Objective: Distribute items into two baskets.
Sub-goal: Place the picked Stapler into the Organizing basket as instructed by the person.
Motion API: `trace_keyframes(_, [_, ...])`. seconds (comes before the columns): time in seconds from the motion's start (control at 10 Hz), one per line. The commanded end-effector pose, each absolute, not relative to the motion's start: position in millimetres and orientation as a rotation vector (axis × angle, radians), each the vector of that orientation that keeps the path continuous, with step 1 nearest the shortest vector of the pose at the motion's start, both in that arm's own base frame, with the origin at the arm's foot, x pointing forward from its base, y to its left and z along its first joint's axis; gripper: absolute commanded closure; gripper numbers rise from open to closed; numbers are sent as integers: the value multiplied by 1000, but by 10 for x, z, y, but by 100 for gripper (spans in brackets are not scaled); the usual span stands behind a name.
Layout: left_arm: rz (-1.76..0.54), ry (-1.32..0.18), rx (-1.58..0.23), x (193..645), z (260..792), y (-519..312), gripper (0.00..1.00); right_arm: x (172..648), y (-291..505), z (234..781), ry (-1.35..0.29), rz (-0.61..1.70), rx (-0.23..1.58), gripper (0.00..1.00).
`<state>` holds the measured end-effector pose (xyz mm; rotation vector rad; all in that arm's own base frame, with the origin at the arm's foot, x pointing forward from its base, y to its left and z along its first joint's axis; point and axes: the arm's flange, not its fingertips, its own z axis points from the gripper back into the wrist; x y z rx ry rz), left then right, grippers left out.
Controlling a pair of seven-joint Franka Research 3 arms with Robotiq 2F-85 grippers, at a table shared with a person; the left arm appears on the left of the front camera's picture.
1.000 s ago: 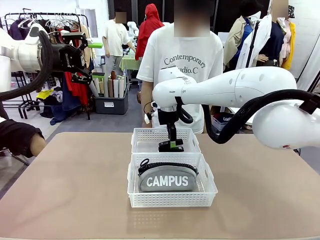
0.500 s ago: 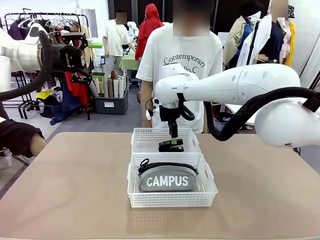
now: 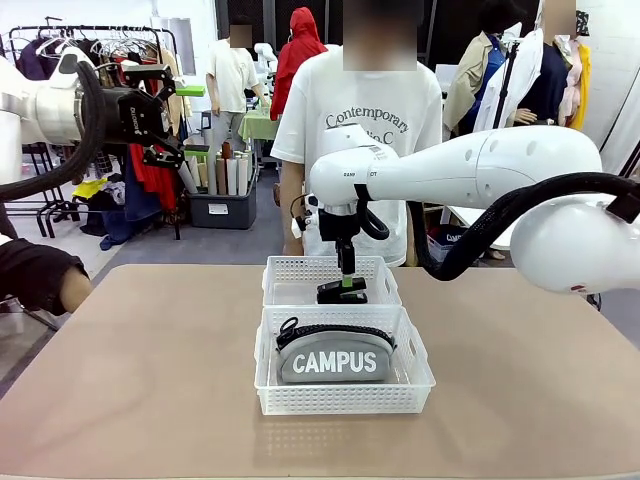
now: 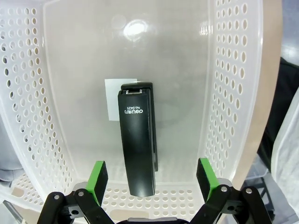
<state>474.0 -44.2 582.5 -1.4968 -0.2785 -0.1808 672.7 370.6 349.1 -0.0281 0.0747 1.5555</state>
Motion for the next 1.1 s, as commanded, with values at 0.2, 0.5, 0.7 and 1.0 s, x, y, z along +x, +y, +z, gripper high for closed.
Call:
trace_keyframes(0.2, [-182,-279,-1499,4727,5832,-441,0,6724,3702,3509,77,1553,-30,0])
trace_keyframes(0.5, [-182,-279,-1499,4727,5832,-441,0,6661,3686,3718,42,1502,110,0])
trace_keyframes(0.7, [-182,-279,-1499,4727,5832,-441,0,6591,3590,3980,5,1421,173,0])
trace_keyframes(1.0, [-182,-279,-1499,4727,5832,-441,0,6490,3411,4341,-27,1209,375,0])
